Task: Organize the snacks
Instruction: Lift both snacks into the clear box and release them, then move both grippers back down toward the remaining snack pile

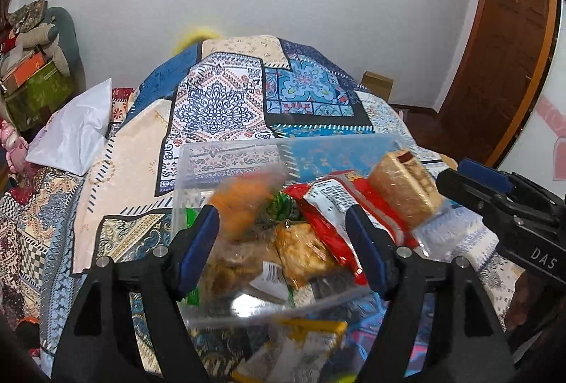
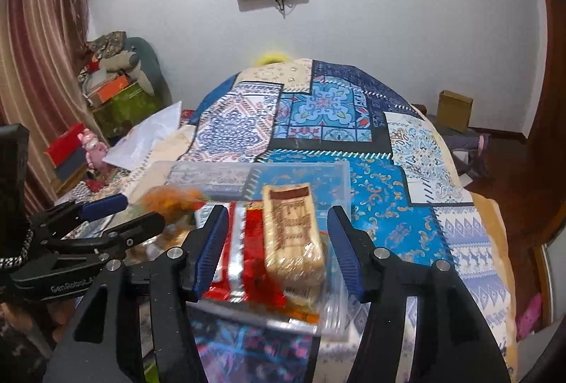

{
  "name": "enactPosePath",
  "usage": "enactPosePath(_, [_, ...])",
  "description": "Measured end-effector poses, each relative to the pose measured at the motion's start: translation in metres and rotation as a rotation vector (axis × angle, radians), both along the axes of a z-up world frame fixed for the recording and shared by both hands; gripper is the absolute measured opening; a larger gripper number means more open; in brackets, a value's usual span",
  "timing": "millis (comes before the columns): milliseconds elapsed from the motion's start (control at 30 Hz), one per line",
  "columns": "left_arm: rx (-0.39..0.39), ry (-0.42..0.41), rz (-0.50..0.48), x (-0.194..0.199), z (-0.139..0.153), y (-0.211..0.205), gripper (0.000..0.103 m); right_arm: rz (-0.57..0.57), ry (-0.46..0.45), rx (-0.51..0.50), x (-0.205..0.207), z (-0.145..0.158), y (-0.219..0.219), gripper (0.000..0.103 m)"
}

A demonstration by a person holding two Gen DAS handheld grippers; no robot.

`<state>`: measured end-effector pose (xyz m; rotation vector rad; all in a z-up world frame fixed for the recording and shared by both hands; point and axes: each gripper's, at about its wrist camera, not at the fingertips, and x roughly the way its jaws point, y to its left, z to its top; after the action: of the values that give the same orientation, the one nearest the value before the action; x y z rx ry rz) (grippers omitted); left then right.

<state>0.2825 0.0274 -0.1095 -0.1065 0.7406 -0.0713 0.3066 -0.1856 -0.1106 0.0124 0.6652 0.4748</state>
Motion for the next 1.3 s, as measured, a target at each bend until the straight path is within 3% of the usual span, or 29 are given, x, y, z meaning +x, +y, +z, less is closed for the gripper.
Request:
enactPosePath(267, [0.014, -0.012, -0.003, -0.056, 0.025, 0.007, 0.078, 0.058, 0.001, -0.003, -0.047, 0.018, -0.006, 0.055])
enactPosePath(333, [0.021, -0.007, 0.004, -0.077, 0.024, 0.011, 0.082, 0.075, 0.006, -0.002, -0.066, 0.021, -0.010, 0.063])
enactPosePath(667, [0.037, 0.138, 0.013, -0.165, -0.028, 0.020, 0.083, 0.164, 0.132, -0.017, -0.145, -0.012, -0.015, 0.066])
enactPosePath(867, [0.043, 0.196, 0.001, -0.196, -0.060, 0.013, 0.083, 0.212, 0.245, -0.026, -0.176, -0.045, -0.009, 0.066])
enactPosePath(967, [0.041, 0.215, -0.008, -0.204, -0.070, 0.007, 0.083, 0.255, 0.323, 0.033, -0.186, -0.059, -0.006, 0.066])
enactPosePath(1000, [0.044, 0.213, -0.010, -0.206, -0.071, 0.005, 0.083, 0.273, 0.340, 0.042, -0.189, -0.062, -0.003, 0.065])
enactPosePath(1133, [0.011, 0.211, -0.030, -0.210, -0.072, -0.005, 0.083, 0.312, 0.357, 0.020, -0.192, -0.069, 0.013, 0.038])
enactPosePath(1300, [0.022, 0.208, -0.076, -0.209, -0.072, -0.026, 0.082, 0.274, 0.323, 0.016, -0.188, -0.067, 0.013, 0.038])
